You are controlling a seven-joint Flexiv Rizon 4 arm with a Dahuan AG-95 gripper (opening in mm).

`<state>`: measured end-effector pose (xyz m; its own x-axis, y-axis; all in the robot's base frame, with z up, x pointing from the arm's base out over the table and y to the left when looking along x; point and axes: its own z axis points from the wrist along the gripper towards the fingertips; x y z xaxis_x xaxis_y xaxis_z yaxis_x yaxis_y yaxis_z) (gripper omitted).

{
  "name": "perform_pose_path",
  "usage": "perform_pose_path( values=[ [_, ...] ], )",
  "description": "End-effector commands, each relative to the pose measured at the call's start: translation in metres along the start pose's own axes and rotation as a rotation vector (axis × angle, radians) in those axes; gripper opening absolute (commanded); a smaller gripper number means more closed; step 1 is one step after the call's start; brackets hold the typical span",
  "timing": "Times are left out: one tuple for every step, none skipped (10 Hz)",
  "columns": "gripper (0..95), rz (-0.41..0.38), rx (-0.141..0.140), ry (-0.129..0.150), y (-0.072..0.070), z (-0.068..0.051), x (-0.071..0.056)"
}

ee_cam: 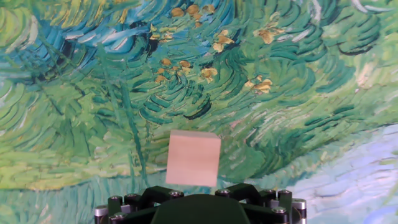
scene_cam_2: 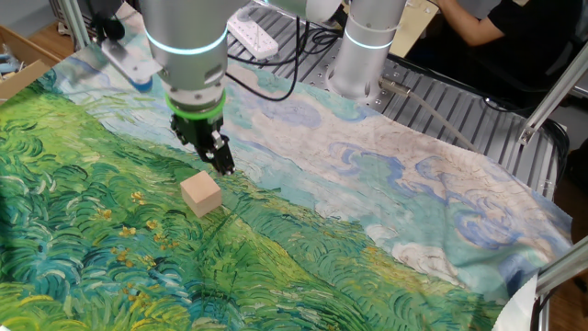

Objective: Pick up the small block on the left and move it to the right

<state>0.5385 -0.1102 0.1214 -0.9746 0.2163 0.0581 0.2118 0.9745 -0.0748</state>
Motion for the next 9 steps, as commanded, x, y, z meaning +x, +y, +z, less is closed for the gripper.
perform_pose_path(
  values=[
    [95.0,-0.005,-0.001,-0.001,-0.003,-0.007,0.004],
    [95.0,-0.006,-0.001,-0.003,-0.005,-0.011,0.005],
    [95.0,-0.008,-0.001,-0.003,-0.007,-0.014,0.007],
    [95.0,-0.009,-0.003,-0.002,-0.008,-0.017,0.008],
    [95.0,0.010,-0.013,-0.006,-0.009,-0.018,0.009],
    [95.0,0.029,-0.022,-0.007,-0.009,-0.018,0.009],
    [76.0,0.071,-0.034,-0.006,-0.009,-0.018,0.009],
    [76.0,0.085,-0.033,-0.006,-0.009,-0.018,0.009],
    [76.0,0.090,-0.033,-0.006,-0.009,-0.018,0.009]
  ],
)
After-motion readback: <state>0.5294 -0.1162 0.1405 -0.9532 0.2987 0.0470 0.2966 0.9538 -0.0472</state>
